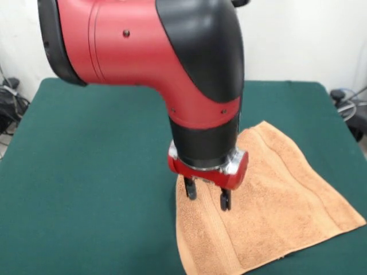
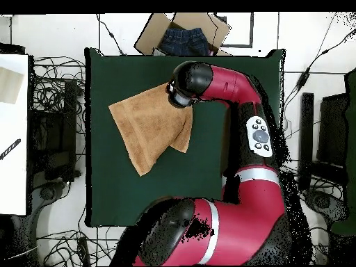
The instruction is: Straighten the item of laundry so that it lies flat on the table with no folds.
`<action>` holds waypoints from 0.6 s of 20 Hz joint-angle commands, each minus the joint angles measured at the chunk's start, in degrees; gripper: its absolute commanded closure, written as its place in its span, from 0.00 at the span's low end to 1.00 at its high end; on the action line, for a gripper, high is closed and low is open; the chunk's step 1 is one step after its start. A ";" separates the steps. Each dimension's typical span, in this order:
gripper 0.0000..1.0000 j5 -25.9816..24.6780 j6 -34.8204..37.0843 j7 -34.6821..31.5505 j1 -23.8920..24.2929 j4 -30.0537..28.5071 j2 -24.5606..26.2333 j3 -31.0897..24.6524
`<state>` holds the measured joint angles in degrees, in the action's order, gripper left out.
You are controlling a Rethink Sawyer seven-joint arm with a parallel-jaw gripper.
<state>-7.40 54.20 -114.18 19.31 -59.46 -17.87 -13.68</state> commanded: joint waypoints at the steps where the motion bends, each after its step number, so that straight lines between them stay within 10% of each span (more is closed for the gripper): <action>1: 0.00 -2.93 -4.23 4.98 -1.38 -2.61 1.38 -3.49; 12: 0.00 -1.50 -13.04 -1.45 -1.05 -22.67 -11.12 -2.22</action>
<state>-8.13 44.98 -114.18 19.04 -69.86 -23.13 -13.82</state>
